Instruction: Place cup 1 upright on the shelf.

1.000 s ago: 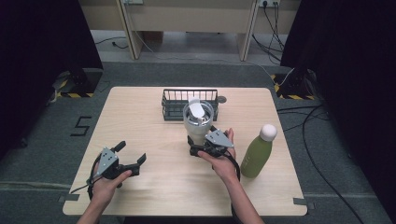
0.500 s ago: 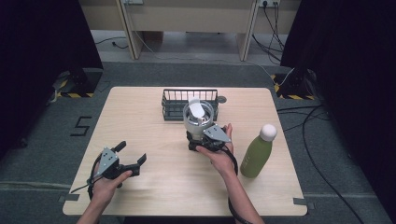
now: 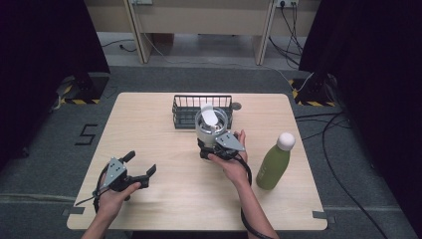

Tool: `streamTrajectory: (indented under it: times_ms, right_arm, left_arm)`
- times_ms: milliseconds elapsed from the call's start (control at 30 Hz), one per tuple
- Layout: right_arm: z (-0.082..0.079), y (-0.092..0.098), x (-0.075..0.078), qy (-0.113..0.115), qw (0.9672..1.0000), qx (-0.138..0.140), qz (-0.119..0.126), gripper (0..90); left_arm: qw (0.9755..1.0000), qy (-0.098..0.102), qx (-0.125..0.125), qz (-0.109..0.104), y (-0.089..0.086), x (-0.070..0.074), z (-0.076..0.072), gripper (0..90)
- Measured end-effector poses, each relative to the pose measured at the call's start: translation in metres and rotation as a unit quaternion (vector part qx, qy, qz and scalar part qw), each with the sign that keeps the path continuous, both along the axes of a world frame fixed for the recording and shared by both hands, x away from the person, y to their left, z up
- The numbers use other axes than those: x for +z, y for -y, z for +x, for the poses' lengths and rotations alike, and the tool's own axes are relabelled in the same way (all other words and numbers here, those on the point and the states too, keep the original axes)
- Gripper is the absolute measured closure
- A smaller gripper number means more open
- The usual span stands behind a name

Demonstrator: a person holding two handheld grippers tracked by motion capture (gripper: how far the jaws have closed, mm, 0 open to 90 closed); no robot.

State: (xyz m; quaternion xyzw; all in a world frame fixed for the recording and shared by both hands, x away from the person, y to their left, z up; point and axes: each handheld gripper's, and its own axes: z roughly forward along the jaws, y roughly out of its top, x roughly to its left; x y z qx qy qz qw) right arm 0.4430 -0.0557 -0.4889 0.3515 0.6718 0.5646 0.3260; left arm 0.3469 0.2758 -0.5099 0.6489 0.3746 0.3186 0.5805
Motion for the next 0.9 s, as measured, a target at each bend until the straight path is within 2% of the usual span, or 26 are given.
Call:
streamTrajectory:
  times_ms: [300,433,900]
  right_arm:
    - [0.0001,-0.0025,0.0001,0.01,0.9999,-0.006,-0.003,5.6]
    - [0.0015,-0.0027,-0.001,0.015,0.9999,-0.005,-0.007,7.2]
    - [0.0034,0.0014,0.0025,-0.002,1.0,0.003,0.004,8.2]
  left_arm:
    - [1.0,0.0,-0.001,0.001,-0.0006,0.0,0.0,3.6]
    - [1.0,0.001,-0.001,0.0,-0.001,0.0002,-0.0001,3.6]
    - [1.0,-0.001,0.001,0.0,-0.0021,-0.0003,-0.0001,3.8]
